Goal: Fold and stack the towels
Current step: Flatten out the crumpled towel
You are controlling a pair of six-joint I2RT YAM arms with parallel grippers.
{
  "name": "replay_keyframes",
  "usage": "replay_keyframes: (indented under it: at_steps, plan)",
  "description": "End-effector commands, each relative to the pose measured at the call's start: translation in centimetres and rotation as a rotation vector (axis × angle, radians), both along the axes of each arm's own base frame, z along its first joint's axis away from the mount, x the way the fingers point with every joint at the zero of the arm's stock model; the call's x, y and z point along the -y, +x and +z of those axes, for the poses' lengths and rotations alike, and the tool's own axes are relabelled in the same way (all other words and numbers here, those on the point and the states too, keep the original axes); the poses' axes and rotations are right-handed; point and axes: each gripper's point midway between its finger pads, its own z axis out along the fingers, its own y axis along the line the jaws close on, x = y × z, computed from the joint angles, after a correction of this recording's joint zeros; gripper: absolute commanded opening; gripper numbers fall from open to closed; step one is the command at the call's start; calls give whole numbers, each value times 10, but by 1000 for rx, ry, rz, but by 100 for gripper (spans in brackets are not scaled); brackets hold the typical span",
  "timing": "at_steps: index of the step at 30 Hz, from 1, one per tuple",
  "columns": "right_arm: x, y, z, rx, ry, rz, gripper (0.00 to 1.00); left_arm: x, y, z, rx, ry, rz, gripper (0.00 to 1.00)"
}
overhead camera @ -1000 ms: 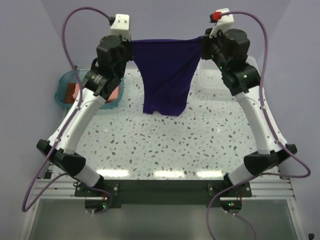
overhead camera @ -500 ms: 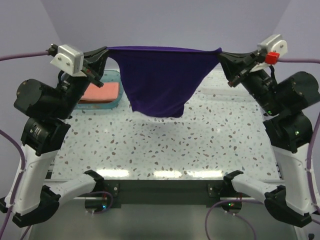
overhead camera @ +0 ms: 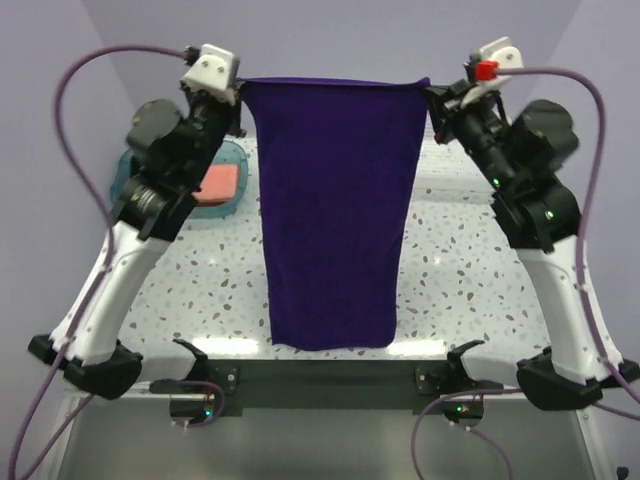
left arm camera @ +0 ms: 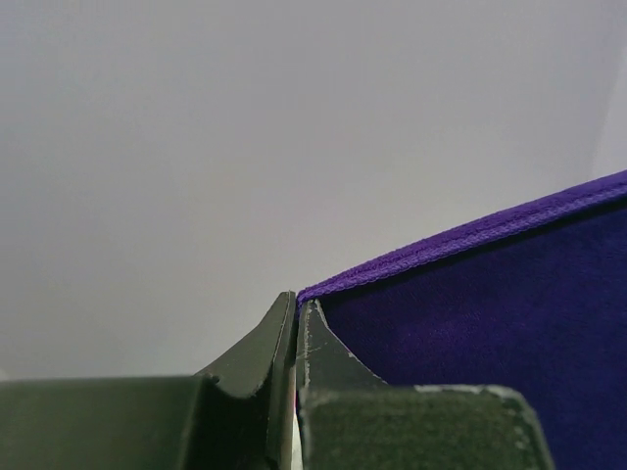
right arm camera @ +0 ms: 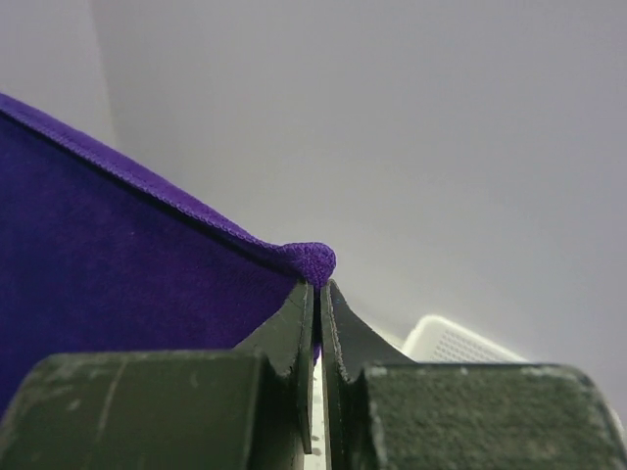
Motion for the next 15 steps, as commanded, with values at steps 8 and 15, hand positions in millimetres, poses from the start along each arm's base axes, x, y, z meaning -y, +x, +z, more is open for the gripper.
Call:
replay_keyframes:
  at_steps: [8,15]
  plan:
    - [9,191,-137,-214,-146,-368,0,-51,221,-200,-367,134,455,0]
    - [-7,275,-231,-334,-150,-366,0,-42,283,-269,-444,148,458,0]
